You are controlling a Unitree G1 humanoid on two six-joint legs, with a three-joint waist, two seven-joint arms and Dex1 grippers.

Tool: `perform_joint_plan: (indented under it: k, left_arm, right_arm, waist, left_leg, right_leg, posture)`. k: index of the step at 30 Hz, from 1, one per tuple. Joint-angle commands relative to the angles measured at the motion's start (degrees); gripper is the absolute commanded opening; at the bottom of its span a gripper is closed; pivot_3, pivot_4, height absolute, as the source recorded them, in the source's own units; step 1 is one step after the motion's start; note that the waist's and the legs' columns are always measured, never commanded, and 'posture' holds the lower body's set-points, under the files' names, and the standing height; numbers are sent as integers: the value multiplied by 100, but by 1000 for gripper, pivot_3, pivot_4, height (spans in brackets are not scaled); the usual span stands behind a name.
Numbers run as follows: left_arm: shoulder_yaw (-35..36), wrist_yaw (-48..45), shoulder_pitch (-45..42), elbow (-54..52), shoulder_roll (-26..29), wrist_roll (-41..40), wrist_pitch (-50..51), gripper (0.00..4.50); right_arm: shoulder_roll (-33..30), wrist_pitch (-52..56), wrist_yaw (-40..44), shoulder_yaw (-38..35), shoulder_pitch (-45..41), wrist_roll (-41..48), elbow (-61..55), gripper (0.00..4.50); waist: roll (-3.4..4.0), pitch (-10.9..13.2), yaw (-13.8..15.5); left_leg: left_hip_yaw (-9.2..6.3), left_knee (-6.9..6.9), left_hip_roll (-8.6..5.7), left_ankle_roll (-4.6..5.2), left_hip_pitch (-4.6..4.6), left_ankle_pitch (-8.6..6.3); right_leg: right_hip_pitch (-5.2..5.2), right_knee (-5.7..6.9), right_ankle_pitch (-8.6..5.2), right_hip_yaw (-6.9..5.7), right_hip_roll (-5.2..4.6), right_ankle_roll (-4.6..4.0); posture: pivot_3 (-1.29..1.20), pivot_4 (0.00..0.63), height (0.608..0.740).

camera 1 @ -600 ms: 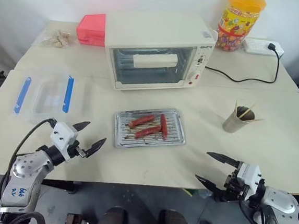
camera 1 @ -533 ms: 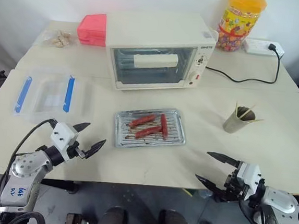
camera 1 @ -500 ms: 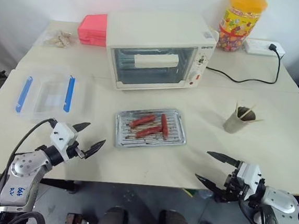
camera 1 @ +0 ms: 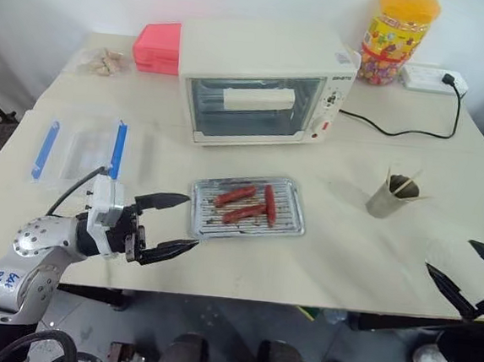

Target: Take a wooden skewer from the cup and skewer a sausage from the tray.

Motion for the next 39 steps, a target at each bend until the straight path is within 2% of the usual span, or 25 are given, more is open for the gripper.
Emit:
perform_joint_plan:
  k: [1, 4, 7, 10, 13, 16, 18, 26, 38, 39]
  left_arm:
    - [58, 22, -315, -114, -34, -161, 19, 4479]
    - [47, 23, -441, -42, -106, -205, 80, 4479]
    - [-48, -24, -538, 28, -124, -95, 60, 4479]
    - [-163, 16, -587, 82, -163, 18, 48, 4479]
    - [-240, 70, -581, 59, -190, 100, 55, 4479]
    - [-289, 152, -513, -64, -233, 116, 96, 4479]
    - [-312, 216, -465, -142, -259, 127, 110, 4479]
    - [-181, 435, -227, -333, -240, 85, 142, 4479]
    - [-197, 655, -116, -533, -282, 75, 146, 4479]
    - [-196, 663, -112, -540, -278, 76, 147, 4496]
  right_arm:
    - [-333, 106, 92, -288, -287, 228, 36, 4500]
    - [-712, 646, 214, -240, -529, 417, -147, 4500]
    - [-1454, 1476, 516, -172, -558, 439, -378, 4500]
    - [-2565, 2721, 774, -41, -806, 490, -515, 4500]
    - [-3346, 3639, 778, 371, -1446, 589, -664, 4500]
    - [-3752, 4302, 441, 1401, -2543, 416, -877, 4500]
    - [-3758, 4560, 300, 1913, -3072, 214, -946, 4500]
    - [-3669, 5028, 629, 3276, -4398, -312, -939, 4500]
    - [-3145, 4588, 995, 4049, -5283, -1367, 199, 4500]
    - [-3096, 4544, 1035, 4096, -5372, -1439, 289, 4315]
  waist:
    - [1, 0, -33]
    - [12, -1, -91]
    - [28, 3, -80]
    - [32, 6, -70]
    - [39, 10, -76]
    - [37, 11, -93]
    - [35, 12, -89]
    - [49, 22, -75]
    - [50, 23, -88]
    - [50, 23, -89]
  left_leg:
    - [1, 2, 1, 0, 0, 0]
    - [10, 3, -1, 3, 4, 2]
    - [6, 0, 2, 3, 2, 2]
    - [2, 3, 2, 3, -6, 3]
    - [9, 9, -4, 11, -5, 5]
    - [-7, 9, 11, 5, -6, 5]
    - [-16, 4, 14, -1, -17, 5]
    - [-20, 8, -5, 0, -42, 3]
    - [-13, 9, -3, -2, -38, 5]
    - [-10, 10, -2, -2, -37, 5]
  right_leg:
    - [0, 2, 0, 1, 1, 0]
    - [0, 5, 0, -1, 1, 0]
    - [-3, 4, 0, 1, 2, 0]
    - [-5, 1, 0, 1, 3, 0]
    - [-4, 3, 1, 3, -5, 1]
    - [-2, -3, 0, 12, -4, 0]
    - [-9, -10, -1, 15, -10, -3]
    - [-24, -16, 0, 5, -7, -1]
    - [-28, -5, 0, 1, -1, -1]
    - [-28, -4, -1, 0, 0, -1]
  posture:
    - [0, 150, 740]
    - [0, 150, 740]
    - [0, 150, 740]
    - [0, 150, 740]
    - [0, 150, 740]
    - [0, 150, 740]
    - [0, 150, 740]
    - [0, 150, 740]
    - [0, 150, 740]
    - [0, 150, 740]
